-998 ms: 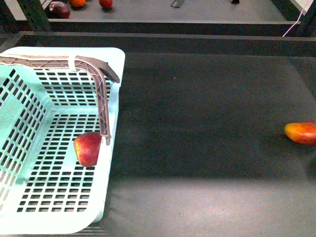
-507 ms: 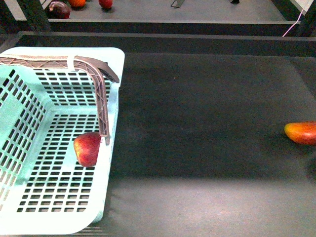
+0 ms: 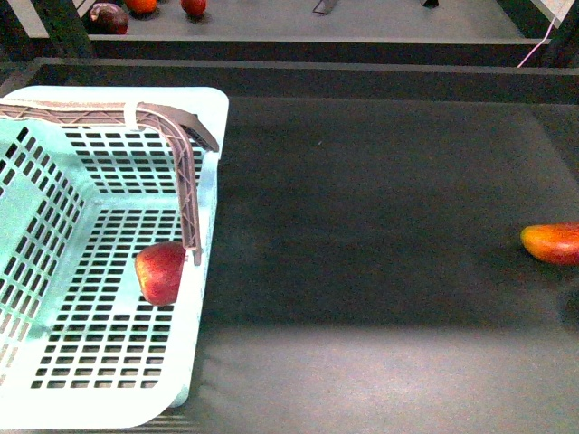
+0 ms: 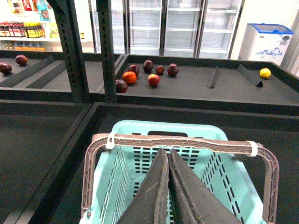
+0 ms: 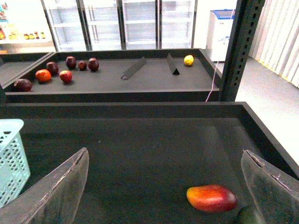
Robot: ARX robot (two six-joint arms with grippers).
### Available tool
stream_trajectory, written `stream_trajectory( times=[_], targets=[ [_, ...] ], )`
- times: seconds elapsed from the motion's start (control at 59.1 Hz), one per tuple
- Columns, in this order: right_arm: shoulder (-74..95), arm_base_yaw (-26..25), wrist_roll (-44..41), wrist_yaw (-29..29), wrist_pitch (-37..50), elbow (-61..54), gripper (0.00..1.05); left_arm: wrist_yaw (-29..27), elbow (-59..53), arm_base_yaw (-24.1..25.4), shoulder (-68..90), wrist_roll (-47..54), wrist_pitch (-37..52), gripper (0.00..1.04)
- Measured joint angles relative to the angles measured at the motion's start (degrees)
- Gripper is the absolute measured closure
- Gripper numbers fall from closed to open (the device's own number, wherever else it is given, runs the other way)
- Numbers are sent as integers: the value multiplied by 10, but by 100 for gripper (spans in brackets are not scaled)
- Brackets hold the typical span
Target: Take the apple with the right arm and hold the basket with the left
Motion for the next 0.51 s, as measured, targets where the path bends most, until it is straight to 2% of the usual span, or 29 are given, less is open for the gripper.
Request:
stream_trajectory(
  times=[0.423, 0.507],
  targets=[
    [0, 0, 0, 0, 0, 0, 9, 0, 0, 0, 0, 0, 0, 101],
    [0, 0, 0, 0, 0, 0, 9, 0, 0, 0, 0, 0, 0, 85]
  ],
)
